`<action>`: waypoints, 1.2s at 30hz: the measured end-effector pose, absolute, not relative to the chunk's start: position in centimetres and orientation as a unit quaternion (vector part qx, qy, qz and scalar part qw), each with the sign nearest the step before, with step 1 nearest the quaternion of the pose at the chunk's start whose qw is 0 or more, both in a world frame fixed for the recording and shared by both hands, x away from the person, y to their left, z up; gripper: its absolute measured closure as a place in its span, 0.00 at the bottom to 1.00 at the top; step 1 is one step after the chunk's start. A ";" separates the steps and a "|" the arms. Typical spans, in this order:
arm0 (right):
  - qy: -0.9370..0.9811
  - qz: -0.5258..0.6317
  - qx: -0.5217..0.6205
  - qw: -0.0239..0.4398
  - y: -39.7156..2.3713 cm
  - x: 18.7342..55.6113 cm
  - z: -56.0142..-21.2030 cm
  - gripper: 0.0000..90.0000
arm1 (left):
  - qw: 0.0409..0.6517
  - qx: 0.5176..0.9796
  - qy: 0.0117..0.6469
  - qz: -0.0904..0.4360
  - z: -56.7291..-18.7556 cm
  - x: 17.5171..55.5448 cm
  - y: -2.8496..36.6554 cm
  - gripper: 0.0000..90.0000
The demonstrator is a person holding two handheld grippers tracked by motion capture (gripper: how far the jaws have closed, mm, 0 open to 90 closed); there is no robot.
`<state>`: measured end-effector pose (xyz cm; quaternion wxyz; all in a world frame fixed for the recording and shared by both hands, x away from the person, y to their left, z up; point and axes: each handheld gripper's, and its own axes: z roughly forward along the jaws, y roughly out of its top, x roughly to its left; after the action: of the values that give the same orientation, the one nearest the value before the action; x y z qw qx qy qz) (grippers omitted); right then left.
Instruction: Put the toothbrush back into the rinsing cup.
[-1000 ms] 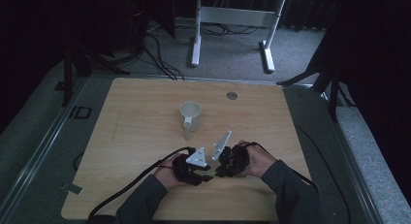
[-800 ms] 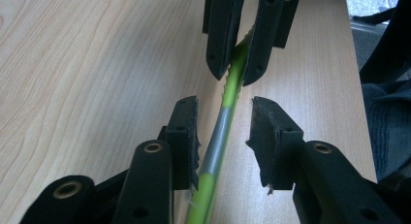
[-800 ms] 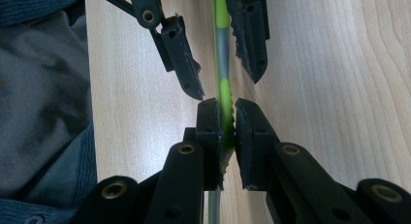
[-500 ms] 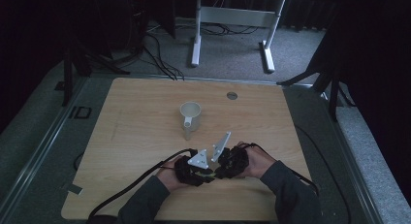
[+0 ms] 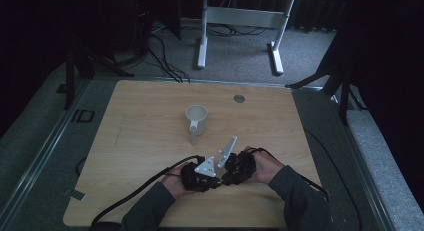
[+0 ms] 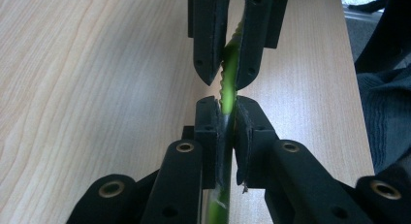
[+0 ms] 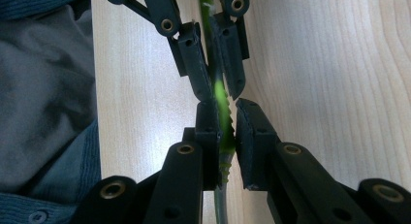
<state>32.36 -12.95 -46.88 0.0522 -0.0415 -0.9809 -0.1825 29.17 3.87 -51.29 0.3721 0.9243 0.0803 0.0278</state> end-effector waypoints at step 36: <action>-0.987 -0.154 -0.019 0.032 -14.3 32.2 -47.0 0.93 | 0.339 0.936 0.070 0.061 -50.6 29.2 4.6 0.92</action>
<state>32.22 -14.27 -46.97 0.0317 -0.0192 -0.9874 -0.1538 29.20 4.59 -50.60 0.3393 0.9361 0.0697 0.0611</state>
